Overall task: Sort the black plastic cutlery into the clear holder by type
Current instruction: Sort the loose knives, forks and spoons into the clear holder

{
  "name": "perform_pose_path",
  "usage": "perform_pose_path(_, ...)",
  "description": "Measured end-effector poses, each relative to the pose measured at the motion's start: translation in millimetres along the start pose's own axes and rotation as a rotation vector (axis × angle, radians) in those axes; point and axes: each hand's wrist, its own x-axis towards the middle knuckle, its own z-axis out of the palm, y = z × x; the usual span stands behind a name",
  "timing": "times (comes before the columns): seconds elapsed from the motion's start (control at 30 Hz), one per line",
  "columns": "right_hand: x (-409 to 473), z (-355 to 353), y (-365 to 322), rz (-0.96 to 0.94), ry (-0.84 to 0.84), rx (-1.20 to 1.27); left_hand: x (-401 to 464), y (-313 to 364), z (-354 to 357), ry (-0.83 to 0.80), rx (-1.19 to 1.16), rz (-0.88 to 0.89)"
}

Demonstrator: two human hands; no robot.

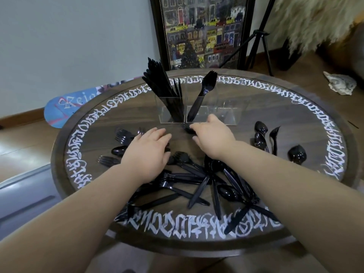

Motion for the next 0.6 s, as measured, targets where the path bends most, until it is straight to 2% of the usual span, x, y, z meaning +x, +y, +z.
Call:
perform_pose_path(0.13,13,5,-1,0.019,0.031,0.013,-1,-3,8,-0.049,-0.025,0.002)
perform_pose_path(0.37,1,-3,-10,-0.079,-0.063,0.003,-11,0,6,-0.030,-0.118,0.032)
perform_pose_path(0.6,1,-9,-25,-0.079,-0.086,-0.003,-27,-22,1,0.007,-0.048,-0.029)
